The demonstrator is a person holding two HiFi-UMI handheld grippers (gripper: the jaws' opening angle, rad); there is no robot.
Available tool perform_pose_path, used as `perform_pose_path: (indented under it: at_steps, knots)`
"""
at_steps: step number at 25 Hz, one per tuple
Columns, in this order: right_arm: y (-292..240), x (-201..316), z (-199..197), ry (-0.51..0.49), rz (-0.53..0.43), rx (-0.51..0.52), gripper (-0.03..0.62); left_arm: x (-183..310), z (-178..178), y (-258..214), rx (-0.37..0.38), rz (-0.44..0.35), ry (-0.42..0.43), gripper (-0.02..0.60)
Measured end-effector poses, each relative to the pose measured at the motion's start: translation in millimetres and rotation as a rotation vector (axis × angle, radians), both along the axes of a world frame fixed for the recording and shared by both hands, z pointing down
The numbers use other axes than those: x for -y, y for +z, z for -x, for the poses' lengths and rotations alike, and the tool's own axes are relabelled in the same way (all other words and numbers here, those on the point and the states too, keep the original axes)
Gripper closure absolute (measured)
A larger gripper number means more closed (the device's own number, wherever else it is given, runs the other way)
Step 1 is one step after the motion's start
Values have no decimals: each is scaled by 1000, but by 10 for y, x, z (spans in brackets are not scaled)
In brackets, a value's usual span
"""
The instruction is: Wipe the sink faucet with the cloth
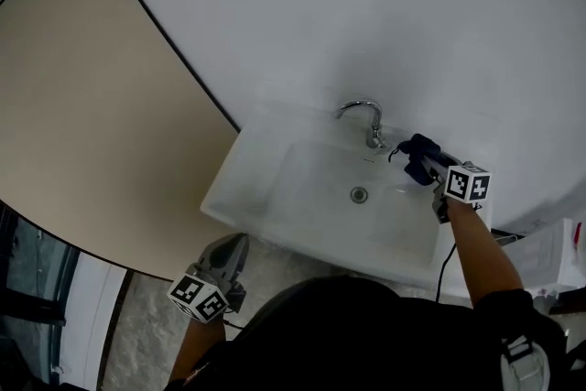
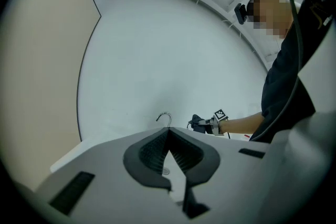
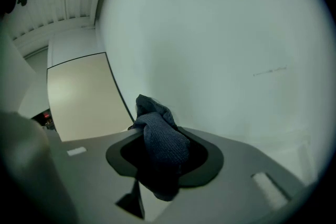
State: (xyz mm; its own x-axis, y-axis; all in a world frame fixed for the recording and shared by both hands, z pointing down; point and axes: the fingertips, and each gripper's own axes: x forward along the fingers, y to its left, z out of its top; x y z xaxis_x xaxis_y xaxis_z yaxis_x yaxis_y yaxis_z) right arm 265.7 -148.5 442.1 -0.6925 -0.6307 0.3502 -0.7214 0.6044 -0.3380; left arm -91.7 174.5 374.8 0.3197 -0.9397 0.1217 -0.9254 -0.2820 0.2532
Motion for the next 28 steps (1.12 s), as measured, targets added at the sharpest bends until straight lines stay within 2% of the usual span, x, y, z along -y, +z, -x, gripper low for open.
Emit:
perform_pose_path:
  at_steps: [3, 7, 12, 15, 18, 20, 22, 28]
  knots:
    - [390, 557, 79, 36, 80, 18, 457, 470, 35, 11, 24, 61, 16, 581]
    - [760, 1119, 411, 10, 163, -5, 457, 1114, 128, 91, 37, 104, 43, 581]
    - [981, 1354, 676, -3, 213, -43, 457, 1581, 143, 222, 36, 119, 144, 581]
    - [1053, 1446, 804, 22, 244, -52, 459, 1872, 275, 389, -11, 140, 221, 581]
    - [971, 1475, 1061, 24, 284, 44, 459, 2037, 452, 504, -39, 158, 297, 581]
    - [839, 1464, 1196, 18, 276, 105, 462, 2075, 565, 487, -32, 147, 331, 581]
    - [732, 1428, 1239, 10, 255, 121, 467, 2105, 659, 454, -36, 129, 341, 581]
    - [297, 1279, 1334, -48, 168, 85, 474, 1930, 915, 528, -54, 104, 322, 581]
